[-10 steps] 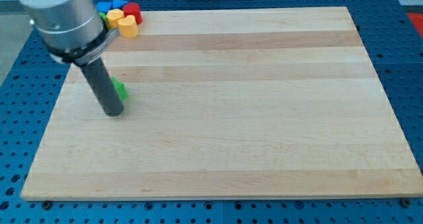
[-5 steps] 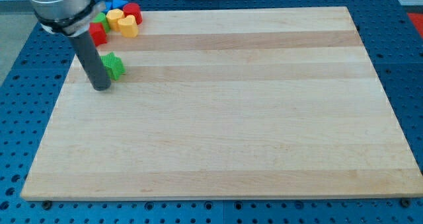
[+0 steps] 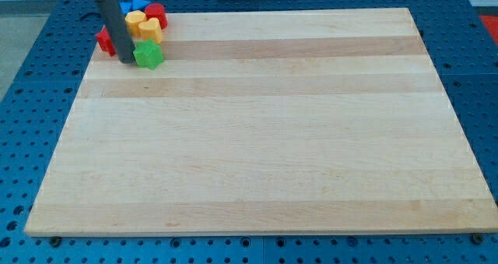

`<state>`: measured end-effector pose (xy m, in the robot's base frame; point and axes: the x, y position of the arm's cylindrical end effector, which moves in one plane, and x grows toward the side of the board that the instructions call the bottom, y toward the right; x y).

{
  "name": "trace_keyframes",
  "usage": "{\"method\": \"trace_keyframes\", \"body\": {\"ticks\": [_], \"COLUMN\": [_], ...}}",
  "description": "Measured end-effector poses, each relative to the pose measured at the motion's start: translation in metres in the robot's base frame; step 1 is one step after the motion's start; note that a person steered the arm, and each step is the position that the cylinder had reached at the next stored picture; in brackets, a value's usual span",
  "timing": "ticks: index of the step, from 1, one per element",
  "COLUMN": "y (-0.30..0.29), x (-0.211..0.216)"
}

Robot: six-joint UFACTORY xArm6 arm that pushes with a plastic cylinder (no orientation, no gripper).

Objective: Move the green star below the yellow heart

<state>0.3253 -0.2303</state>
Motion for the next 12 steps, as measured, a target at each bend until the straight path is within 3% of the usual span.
{"method": "trace_keyframes", "body": {"ticks": [3,12], "y": [0.054,0.042], "x": [0.017,-0.035]}}
